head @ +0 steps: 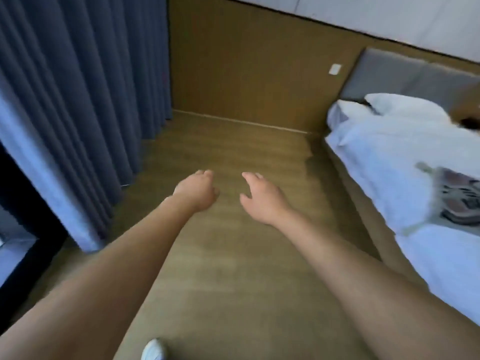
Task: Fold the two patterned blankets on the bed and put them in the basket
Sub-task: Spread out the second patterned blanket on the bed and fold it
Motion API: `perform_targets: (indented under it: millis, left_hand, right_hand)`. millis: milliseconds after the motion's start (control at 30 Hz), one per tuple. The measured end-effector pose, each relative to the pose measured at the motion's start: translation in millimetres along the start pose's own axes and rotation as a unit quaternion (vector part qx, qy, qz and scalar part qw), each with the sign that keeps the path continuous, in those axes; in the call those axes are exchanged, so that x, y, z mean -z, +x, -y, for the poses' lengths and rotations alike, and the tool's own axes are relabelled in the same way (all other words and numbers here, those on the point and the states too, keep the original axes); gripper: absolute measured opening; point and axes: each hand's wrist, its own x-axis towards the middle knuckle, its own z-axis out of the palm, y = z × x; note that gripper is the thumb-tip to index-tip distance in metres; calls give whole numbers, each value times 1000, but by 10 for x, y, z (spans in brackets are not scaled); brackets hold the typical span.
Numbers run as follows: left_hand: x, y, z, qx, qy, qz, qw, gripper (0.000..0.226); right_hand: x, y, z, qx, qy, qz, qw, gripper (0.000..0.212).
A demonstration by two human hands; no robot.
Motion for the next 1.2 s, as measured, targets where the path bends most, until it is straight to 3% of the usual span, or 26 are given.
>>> perform_targets:
  millis: [167, 433, 633, 767, 1200]
  left_hand:
    - [-540, 46, -2262, -182, 12, 76, 980, 57]
    - [-1385, -5, -4940, -411, 10, 150, 899, 46]
    - [-2010, 496, -6376, -421, 47, 190, 886, 58]
    - [-2330, 861, -7211, -426, 80, 219, 874, 57]
    - [-3433, 1576, -9534, -456, 118, 232, 851, 55]
  right_hand:
    - [924, -1072, -1579, -168, 4, -64, 984, 51]
    - [1705, -2421, -3528, -351, 11, -145, 925, 43]
    - [2078, -2549, -4927, -402, 23, -154, 902, 48]
    - [2286, -2556, -5762, -432, 31, -115, 894, 52]
    - [2989, -2631, -8408, -444, 33, -120, 887, 56]
